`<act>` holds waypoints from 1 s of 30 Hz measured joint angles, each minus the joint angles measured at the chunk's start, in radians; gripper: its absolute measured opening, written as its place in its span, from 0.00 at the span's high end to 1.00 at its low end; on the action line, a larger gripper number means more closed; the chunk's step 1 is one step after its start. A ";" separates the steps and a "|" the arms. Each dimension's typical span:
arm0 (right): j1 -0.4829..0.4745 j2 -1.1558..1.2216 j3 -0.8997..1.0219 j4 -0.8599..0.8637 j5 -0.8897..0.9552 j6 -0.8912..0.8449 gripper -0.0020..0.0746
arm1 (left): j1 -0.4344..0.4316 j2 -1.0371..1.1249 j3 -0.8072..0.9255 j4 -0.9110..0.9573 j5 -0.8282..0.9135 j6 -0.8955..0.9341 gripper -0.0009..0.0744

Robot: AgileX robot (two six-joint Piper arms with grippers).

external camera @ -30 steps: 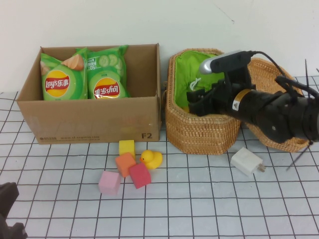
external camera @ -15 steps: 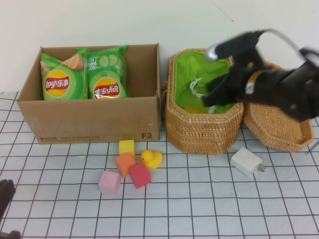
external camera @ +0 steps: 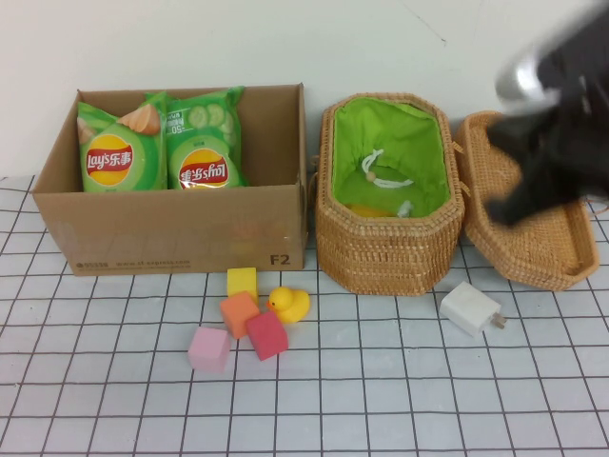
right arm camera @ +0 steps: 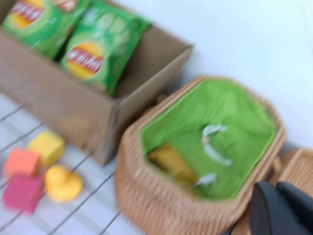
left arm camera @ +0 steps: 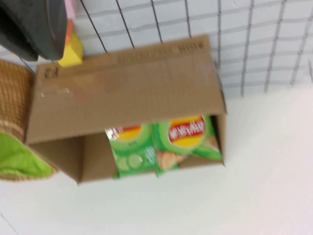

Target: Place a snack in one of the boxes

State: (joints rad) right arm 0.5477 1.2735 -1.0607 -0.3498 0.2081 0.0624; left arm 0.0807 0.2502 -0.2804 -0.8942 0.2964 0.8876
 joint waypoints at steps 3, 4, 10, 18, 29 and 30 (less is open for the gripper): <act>0.022 -0.076 0.114 0.000 -0.007 -0.003 0.97 | 0.000 -0.037 0.010 0.003 -0.013 0.018 0.99; 0.027 -0.102 0.153 0.000 -0.007 -0.003 0.97 | 0.000 -0.044 0.010 0.004 -0.013 0.026 0.99; 0.029 -0.291 0.363 0.000 -0.007 -0.003 0.97 | 0.000 -0.067 0.017 0.004 -0.001 0.054 0.99; 0.029 -0.635 0.572 0.014 0.045 -0.003 0.97 | 0.000 -0.067 0.017 0.004 0.039 0.055 0.99; 0.029 -0.960 0.715 0.030 0.185 -0.010 0.97 | 0.000 -0.067 0.017 0.004 0.047 0.055 0.99; 0.029 -0.967 0.721 0.030 0.184 -0.010 0.97 | -0.002 -0.067 0.017 0.004 0.047 0.055 0.99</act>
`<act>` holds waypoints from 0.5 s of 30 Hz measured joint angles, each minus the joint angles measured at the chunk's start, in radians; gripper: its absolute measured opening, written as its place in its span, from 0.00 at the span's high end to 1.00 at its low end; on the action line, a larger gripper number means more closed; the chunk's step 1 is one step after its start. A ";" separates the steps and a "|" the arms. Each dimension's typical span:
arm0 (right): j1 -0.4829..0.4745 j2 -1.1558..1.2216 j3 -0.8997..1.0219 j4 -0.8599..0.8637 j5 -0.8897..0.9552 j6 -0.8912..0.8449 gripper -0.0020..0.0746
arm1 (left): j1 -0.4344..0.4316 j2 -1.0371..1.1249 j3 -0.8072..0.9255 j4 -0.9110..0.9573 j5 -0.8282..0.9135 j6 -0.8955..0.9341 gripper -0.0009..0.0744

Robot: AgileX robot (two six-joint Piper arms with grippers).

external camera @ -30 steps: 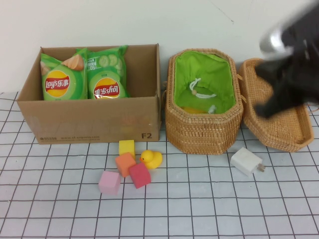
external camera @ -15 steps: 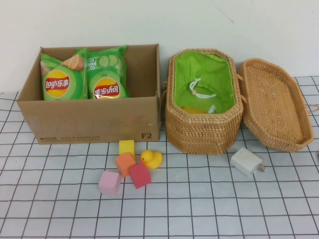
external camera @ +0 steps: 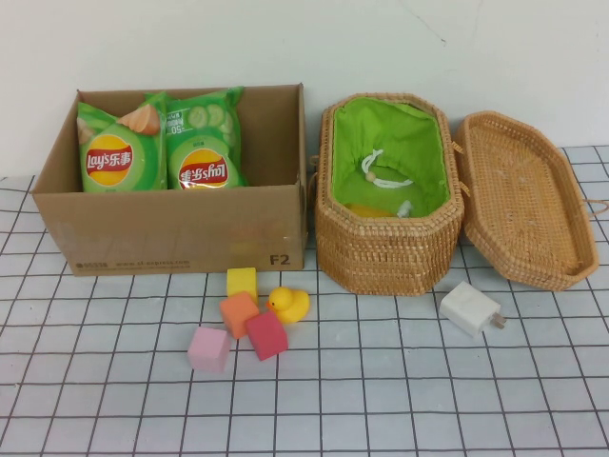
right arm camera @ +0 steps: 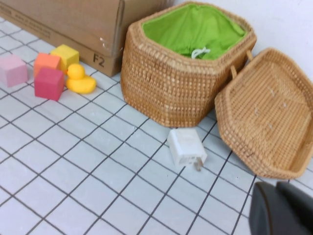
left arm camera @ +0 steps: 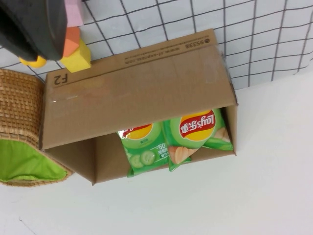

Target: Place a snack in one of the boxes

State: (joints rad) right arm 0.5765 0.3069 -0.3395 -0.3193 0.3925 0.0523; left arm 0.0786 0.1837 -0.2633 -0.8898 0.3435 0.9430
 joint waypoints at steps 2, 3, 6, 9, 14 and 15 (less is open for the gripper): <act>0.000 -0.004 0.008 0.006 0.002 0.000 0.97 | -0.010 0.000 0.000 0.000 0.002 0.000 0.99; 0.000 -0.004 0.013 0.011 0.005 0.000 0.97 | -0.016 0.000 0.000 -0.005 0.006 0.000 0.99; 0.000 -0.004 0.018 0.013 0.023 0.000 0.97 | -0.026 0.000 0.000 -0.012 0.027 0.000 0.99; 0.000 -0.004 0.018 0.015 0.025 0.000 0.97 | -0.028 0.000 0.000 -0.013 0.055 0.000 0.99; 0.000 -0.004 0.018 0.017 0.027 0.000 0.97 | -0.029 0.000 0.000 -0.015 0.125 0.000 0.99; 0.000 -0.004 0.018 0.017 0.027 0.000 0.97 | -0.030 0.000 0.000 -0.015 0.141 0.000 0.99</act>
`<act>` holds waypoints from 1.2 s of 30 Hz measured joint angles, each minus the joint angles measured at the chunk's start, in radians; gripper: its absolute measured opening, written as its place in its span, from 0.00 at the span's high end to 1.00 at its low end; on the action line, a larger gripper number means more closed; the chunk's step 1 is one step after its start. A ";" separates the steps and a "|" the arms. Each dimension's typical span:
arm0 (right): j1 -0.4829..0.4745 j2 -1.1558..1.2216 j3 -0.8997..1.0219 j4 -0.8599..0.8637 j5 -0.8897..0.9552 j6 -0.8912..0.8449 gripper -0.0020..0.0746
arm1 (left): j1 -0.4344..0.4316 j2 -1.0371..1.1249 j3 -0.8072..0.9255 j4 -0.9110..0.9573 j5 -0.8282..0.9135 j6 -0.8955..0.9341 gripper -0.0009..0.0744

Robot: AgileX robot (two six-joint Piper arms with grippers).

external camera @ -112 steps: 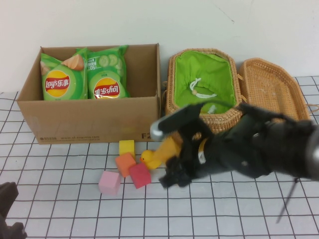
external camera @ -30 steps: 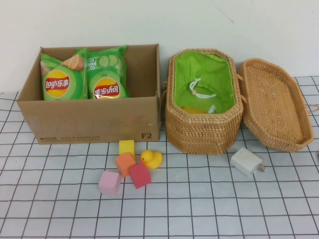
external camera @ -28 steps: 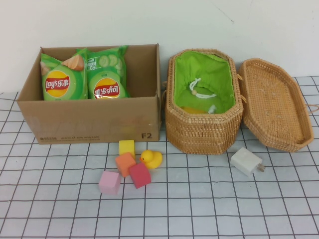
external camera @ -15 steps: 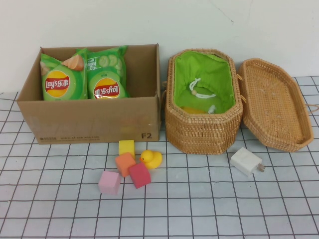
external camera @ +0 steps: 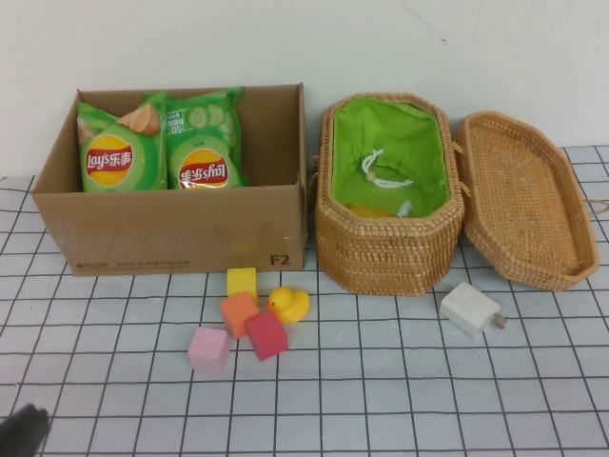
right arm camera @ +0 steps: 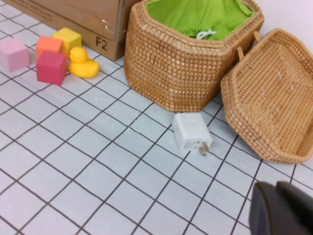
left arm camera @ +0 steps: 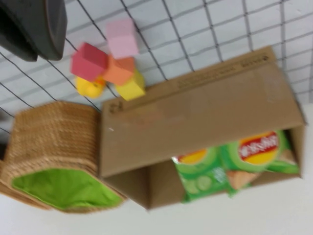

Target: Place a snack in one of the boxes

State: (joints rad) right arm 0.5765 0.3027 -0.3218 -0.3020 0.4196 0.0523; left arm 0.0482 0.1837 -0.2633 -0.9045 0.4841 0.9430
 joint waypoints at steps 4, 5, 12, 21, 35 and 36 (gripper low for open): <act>0.000 0.000 0.000 0.000 0.001 0.000 0.97 | 0.000 0.000 0.000 0.000 0.056 0.000 0.99; 0.000 0.000 0.000 0.000 0.001 0.000 0.97 | 0.000 0.000 0.000 0.000 0.069 0.000 0.99; 0.000 0.000 0.000 0.000 0.012 0.000 0.97 | 0.000 -0.138 0.048 0.002 0.102 0.000 0.99; 0.000 0.000 0.000 0.002 0.020 0.000 0.97 | 0.000 -0.194 0.160 0.023 -0.059 0.008 0.99; 0.000 0.000 0.000 0.002 0.022 0.000 0.97 | -0.026 -0.194 0.290 0.673 -0.227 -0.661 0.99; 0.000 0.000 0.000 0.002 0.022 0.000 0.97 | -0.031 -0.194 0.290 0.705 -0.217 -0.707 0.99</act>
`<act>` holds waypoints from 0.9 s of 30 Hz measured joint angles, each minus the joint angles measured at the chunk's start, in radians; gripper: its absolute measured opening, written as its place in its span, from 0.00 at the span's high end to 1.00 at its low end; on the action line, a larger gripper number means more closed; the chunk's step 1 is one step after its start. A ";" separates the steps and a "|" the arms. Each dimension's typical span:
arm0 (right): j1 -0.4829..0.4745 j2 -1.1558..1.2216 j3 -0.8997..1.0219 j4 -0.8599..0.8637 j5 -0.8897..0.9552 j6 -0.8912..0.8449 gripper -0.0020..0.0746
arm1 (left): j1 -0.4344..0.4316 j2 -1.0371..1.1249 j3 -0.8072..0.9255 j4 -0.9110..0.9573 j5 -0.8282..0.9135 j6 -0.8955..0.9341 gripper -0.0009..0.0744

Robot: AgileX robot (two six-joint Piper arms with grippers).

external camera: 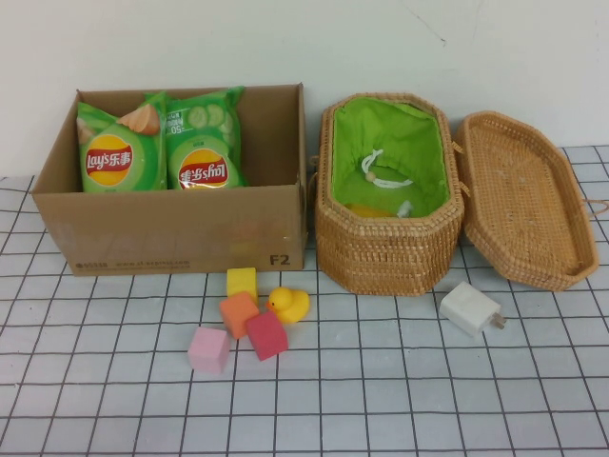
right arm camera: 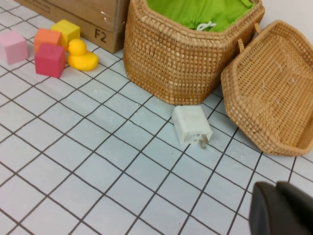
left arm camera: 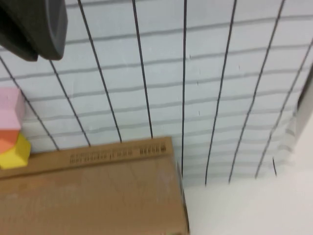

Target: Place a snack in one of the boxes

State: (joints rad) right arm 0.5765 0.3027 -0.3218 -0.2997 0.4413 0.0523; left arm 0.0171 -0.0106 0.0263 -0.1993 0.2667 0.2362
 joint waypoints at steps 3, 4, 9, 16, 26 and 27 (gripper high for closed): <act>0.000 0.000 0.000 0.000 0.000 0.000 0.97 | -0.008 0.000 0.000 0.056 0.036 -0.094 0.99; 0.000 0.000 0.000 0.000 0.000 0.000 0.98 | -0.012 0.000 0.000 0.066 0.046 -0.126 0.99; 0.000 0.000 0.000 0.000 0.000 0.000 0.97 | -0.017 0.000 -0.003 0.080 0.057 -0.192 0.99; 0.000 0.000 0.000 0.000 0.000 0.000 0.97 | -0.017 0.000 -0.006 0.088 0.066 -0.230 0.99; 0.000 0.000 0.000 0.000 0.000 0.000 0.97 | -0.017 0.000 -0.006 0.088 0.066 -0.236 0.99; 0.000 0.000 0.000 0.000 0.002 0.000 0.98 | -0.017 0.000 -0.006 0.088 0.066 -0.236 0.99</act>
State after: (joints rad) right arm 0.5765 0.3027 -0.3218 -0.2997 0.4431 0.0523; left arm 0.0000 -0.0106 0.0206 -0.1116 0.3332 0.0000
